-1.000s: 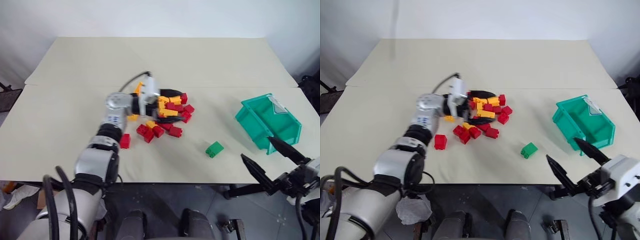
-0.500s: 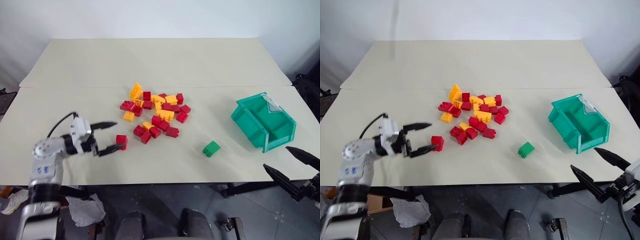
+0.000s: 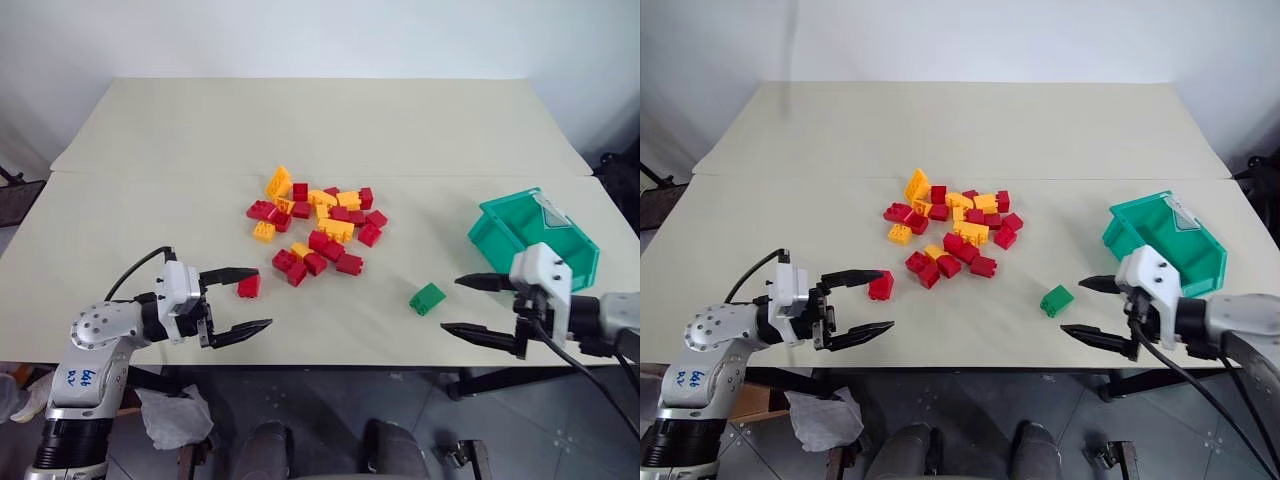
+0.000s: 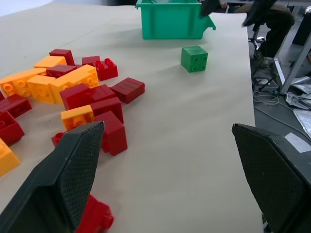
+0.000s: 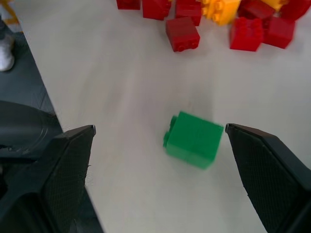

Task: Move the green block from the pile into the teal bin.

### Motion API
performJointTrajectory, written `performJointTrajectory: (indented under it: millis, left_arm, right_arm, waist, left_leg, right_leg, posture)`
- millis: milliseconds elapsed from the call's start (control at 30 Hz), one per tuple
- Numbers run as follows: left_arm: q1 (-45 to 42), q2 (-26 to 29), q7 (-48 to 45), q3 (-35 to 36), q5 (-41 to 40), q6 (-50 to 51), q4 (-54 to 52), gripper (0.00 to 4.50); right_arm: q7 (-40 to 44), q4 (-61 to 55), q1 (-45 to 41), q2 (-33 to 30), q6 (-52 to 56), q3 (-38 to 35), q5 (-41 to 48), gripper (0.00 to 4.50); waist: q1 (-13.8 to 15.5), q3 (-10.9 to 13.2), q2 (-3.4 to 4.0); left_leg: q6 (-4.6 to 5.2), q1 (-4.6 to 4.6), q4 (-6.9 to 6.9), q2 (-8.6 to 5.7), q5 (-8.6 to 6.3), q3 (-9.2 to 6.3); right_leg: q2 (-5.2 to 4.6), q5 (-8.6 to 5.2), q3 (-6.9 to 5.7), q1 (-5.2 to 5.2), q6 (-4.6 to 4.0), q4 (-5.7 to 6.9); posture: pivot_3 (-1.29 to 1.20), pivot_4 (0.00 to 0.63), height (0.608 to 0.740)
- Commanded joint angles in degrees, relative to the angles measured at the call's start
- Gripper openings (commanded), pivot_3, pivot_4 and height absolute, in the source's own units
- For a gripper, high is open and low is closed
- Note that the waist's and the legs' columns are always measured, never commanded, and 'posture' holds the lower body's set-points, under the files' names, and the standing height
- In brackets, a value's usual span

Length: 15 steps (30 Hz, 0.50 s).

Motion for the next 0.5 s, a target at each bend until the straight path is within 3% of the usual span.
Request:
performJointTrajectory:
  millis: [33, 233, 500]
  left_arm:
    - [0.2, -0.2, 1.3, -0.6, -1.1, -0.1, -2.7, 4.47]
    - [-0.8, -0.4, 2.9, -1.5, -1.4, -0.3, -2.9, 4.47]
    - [-1.0, -0.1, 3.3, -1.2, -1.4, -0.9, -2.3, 4.47]
  right_arm:
    - [-0.6, 3.4, -5.3, 1.6, 1.3, 5.6, -4.0, 4.50]
    - [-1.9, 12.5, -13.9, 6.9, -1.0, 15.6, -13.9, 4.50]
    - [-0.9, 15.5, -15.1, 10.3, -1.8, 16.8, -17.0, 4.50]
  waist:
    - [0.0, 0.0, 0.00]
    - [-0.2, 0.0, 0.01]
    - [-0.1, 0.0, 0.00]
  left_leg:
    - [0.00, -0.02, 0.00, 0.00, 0.00, 0.01]
    - [-0.01, -0.11, 0.01, 0.00, -0.01, 0.08]
    - [-0.01, -0.36, 0.02, 0.03, 0.00, 0.14]
  right_leg:
    - [0.00, 0.00, 0.00, -0.01, 0.00, -0.03]
    - [0.02, 0.00, 0.01, -0.15, 0.00, -0.01]
    - [0.04, 0.01, 0.01, -0.44, 0.00, 0.04]
  posture:
    - [0.00, 0.150, 0.740]
    - [0.00, 0.150, 0.740]
    - [0.00, 0.150, 0.740]
